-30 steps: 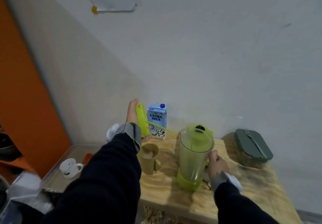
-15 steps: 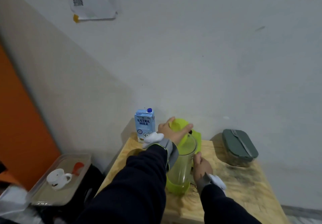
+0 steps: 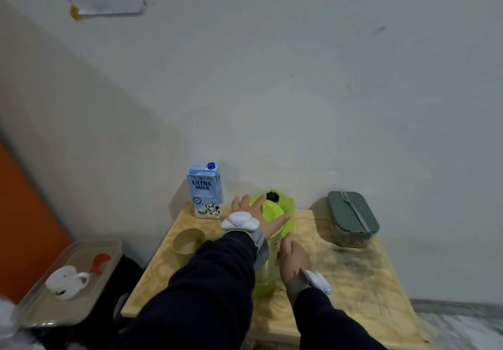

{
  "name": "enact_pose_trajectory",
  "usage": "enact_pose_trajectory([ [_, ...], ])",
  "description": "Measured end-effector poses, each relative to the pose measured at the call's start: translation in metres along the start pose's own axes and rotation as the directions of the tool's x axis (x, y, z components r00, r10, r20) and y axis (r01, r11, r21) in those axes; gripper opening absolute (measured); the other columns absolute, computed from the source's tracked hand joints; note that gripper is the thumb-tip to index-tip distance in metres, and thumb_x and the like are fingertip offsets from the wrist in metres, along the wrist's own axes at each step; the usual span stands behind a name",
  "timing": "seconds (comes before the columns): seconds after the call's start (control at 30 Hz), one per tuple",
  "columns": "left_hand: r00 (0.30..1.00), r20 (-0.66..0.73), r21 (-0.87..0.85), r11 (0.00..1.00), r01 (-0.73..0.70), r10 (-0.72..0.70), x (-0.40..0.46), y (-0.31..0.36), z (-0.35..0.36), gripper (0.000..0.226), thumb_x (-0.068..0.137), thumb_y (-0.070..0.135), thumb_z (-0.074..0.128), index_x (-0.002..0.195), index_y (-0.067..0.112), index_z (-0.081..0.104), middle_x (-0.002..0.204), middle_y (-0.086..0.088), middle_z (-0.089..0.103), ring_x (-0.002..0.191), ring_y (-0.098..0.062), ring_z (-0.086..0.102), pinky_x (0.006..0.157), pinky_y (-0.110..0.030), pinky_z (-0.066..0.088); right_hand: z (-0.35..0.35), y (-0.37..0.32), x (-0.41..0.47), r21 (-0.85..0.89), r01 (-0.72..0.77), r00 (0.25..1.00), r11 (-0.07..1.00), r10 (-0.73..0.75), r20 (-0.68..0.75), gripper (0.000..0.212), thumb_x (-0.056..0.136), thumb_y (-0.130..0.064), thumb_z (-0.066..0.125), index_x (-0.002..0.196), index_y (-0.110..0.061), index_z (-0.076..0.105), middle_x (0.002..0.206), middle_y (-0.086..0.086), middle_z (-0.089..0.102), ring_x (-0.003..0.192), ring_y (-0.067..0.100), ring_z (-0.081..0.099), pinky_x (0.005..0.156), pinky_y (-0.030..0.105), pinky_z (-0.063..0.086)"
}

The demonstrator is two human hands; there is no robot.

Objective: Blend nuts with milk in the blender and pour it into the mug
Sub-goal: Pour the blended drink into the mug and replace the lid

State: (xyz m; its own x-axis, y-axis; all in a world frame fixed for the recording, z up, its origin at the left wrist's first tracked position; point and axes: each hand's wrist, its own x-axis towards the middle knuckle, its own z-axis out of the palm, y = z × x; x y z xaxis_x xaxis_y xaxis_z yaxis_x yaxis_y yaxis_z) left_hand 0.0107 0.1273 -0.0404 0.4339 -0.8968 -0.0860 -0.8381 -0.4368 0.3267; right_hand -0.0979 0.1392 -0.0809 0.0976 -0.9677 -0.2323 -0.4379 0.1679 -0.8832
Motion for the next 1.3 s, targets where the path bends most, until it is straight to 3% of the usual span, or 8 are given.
enact_pose_trajectory([
  [0.2,0.992,-0.112,-0.004,0.999,0.051,-0.051,-0.001,0.012,0.009,0.111,0.066,0.087,0.037,0.153,0.025,0.006,0.153,-0.004,0.029,0.139,-0.030,0.025,0.112,-0.045,0.028,-0.006,0.012,0.018,-0.081,-0.122,0.990,0.989,0.126,0.055,0.075,0.082,-0.072,0.013,0.111,-0.025,0.064,0.115,0.006,0.068,0.106,0.028,0.064,0.095,0.038,0.048],
  [0.33,0.996,-0.077,-0.141,0.989,0.042,-0.053,-0.008,0.041,0.012,0.122,0.065,0.075,0.058,0.152,0.013,-0.001,0.149,-0.010,0.030,0.137,-0.030,0.024,0.111,-0.041,0.029,-0.042,0.002,0.012,-0.105,-0.152,0.988,0.983,0.153,0.003,0.056,0.101,-0.046,0.018,0.134,-0.016,0.051,0.138,0.006,0.054,0.127,0.027,0.050,0.103,0.028,0.036],
  [0.5,0.999,-0.023,-0.376,0.926,-0.040,0.034,-0.006,0.085,0.020,0.105,0.066,0.046,0.071,0.147,0.013,0.013,0.150,-0.009,0.023,0.144,-0.027,0.014,0.116,-0.037,0.021,-0.076,0.019,0.037,-0.032,-0.144,0.973,0.989,0.136,-0.186,0.048,0.102,-0.033,0.028,0.127,0.000,0.053,0.131,0.017,0.057,0.120,0.034,0.052,0.094,0.036,0.040],
  [0.6,0.999,0.029,-0.416,0.909,-0.019,0.034,-0.001,0.095,0.032,0.109,0.069,0.049,0.071,0.149,0.011,0.010,0.154,-0.010,0.018,0.146,-0.026,0.012,0.118,-0.036,0.016,-0.091,0.028,0.049,0.052,-0.172,0.941,0.984,0.180,-0.285,0.051,0.102,-0.037,0.025,0.123,-0.007,0.060,0.124,0.018,0.063,0.115,0.035,0.057,0.085,0.032,0.037],
  [0.73,0.999,0.048,-0.494,0.869,0.039,-0.017,0.005,0.100,0.047,0.115,0.072,0.061,0.067,0.152,0.011,0.001,0.157,-0.009,0.015,0.145,-0.026,0.021,0.115,-0.037,0.021,-0.105,0.023,0.060,0.084,-0.193,0.927,0.978,0.209,-0.310,0.054,0.103,-0.038,0.020,0.125,-0.007,0.058,0.126,0.019,0.061,0.117,0.035,0.056,0.092,0.036,0.039],
  [0.97,0.961,0.126,-0.534,0.799,0.275,-0.246,0.036,0.107,0.044,0.092,0.066,0.078,0.056,0.126,0.010,0.044,0.111,-0.007,0.062,0.099,-0.027,0.061,0.080,-0.032,0.044,-0.095,0.009,0.092,0.101,-0.160,0.933,0.982,0.184,-0.309,0.056,0.104,-0.037,0.016,0.133,-0.006,0.053,0.134,0.018,0.056,0.125,0.035,0.051,0.102,0.035,0.035],
  [1.13,0.979,0.191,-0.728,0.659,0.188,-0.067,0.056,0.112,0.049,0.068,0.095,0.055,0.036,0.150,0.018,0.025,0.153,-0.004,0.037,0.138,-0.026,0.038,0.110,-0.033,0.030,-0.084,0.004,0.125,0.137,-0.111,0.942,0.984,0.148,-0.301,0.056,0.104,-0.034,0.015,0.137,0.000,0.045,0.142,0.023,0.046,0.131,0.038,0.044,0.107,0.039,0.031],
  [1.3,0.969,0.231,-0.773,0.590,0.235,-0.085,0.064,0.103,0.053,0.075,0.093,0.057,0.039,0.154,0.027,0.008,0.158,-0.002,0.025,0.144,-0.026,0.030,0.113,-0.034,0.026,-0.080,-0.003,0.147,0.346,-0.100,0.945,0.933,0.197,-0.259,0.032,0.097,-0.014,0.037,0.123,-0.002,0.051,0.131,0.022,0.052,0.114,0.033,0.051,0.092,0.035,0.038],
])
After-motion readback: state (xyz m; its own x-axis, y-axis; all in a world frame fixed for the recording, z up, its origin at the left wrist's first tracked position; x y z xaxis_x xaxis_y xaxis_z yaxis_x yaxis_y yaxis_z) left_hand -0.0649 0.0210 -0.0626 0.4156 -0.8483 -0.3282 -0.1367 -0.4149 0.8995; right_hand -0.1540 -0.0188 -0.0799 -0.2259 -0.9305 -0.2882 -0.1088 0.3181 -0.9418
